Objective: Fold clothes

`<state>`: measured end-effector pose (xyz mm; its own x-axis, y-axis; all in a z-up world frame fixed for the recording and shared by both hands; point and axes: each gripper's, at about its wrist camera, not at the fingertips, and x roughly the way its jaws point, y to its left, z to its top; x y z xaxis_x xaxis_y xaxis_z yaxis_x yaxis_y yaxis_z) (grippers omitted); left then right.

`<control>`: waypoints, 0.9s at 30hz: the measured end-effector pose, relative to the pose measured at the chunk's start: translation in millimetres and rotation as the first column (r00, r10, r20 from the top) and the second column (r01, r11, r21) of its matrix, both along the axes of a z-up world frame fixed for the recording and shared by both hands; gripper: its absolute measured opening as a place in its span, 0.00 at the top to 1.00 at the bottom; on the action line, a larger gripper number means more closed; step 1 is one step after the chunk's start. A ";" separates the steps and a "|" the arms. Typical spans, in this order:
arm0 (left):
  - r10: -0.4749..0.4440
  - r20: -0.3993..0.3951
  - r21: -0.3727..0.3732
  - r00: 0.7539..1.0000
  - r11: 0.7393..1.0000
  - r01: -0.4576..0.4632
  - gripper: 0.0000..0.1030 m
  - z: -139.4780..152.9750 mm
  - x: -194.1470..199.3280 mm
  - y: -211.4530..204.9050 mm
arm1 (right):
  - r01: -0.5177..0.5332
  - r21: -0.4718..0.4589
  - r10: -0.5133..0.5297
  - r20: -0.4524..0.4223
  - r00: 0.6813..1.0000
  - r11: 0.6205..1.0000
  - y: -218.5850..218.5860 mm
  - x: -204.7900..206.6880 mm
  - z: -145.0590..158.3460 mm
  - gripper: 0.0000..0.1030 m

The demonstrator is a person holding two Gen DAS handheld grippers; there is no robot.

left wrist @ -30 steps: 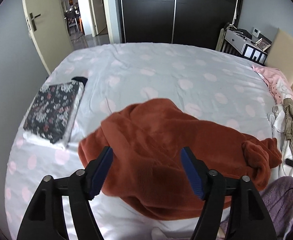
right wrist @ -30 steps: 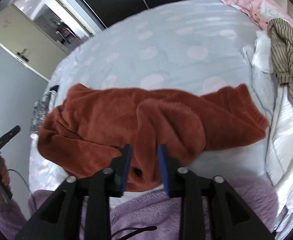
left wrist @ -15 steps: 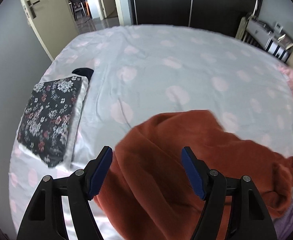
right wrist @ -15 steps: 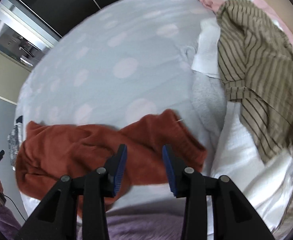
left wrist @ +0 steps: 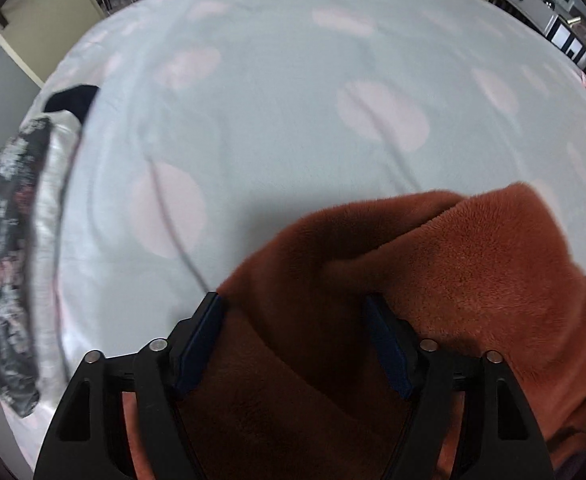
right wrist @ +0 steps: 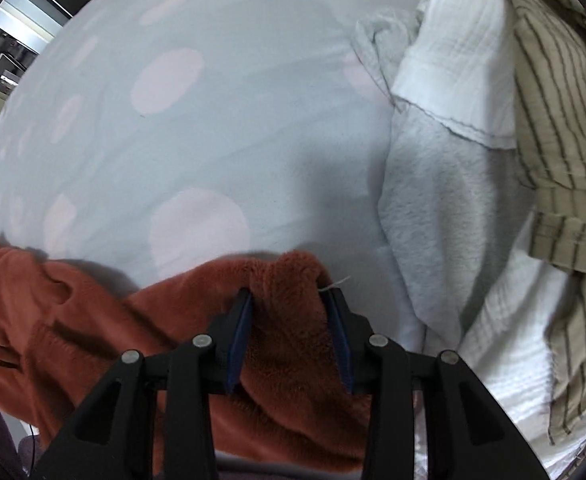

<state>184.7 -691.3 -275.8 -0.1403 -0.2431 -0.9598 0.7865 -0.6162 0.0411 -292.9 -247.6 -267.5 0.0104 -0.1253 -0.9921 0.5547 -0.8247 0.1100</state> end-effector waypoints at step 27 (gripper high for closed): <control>0.270 -0.212 -0.342 0.939 0.880 -0.330 0.91 200.9 127.3 8.8 | -0.019 -0.141 -0.030 -0.342 0.939 0.990 -85.0 -17.2 185.4 0.82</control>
<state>312.0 -682.5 -74.9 -0.1419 -0.6271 -0.7659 0.9459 -0.3141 0.0819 -310.2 -332.6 -82.0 -0.3275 -0.2622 -0.9077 0.5747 -0.8179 0.0289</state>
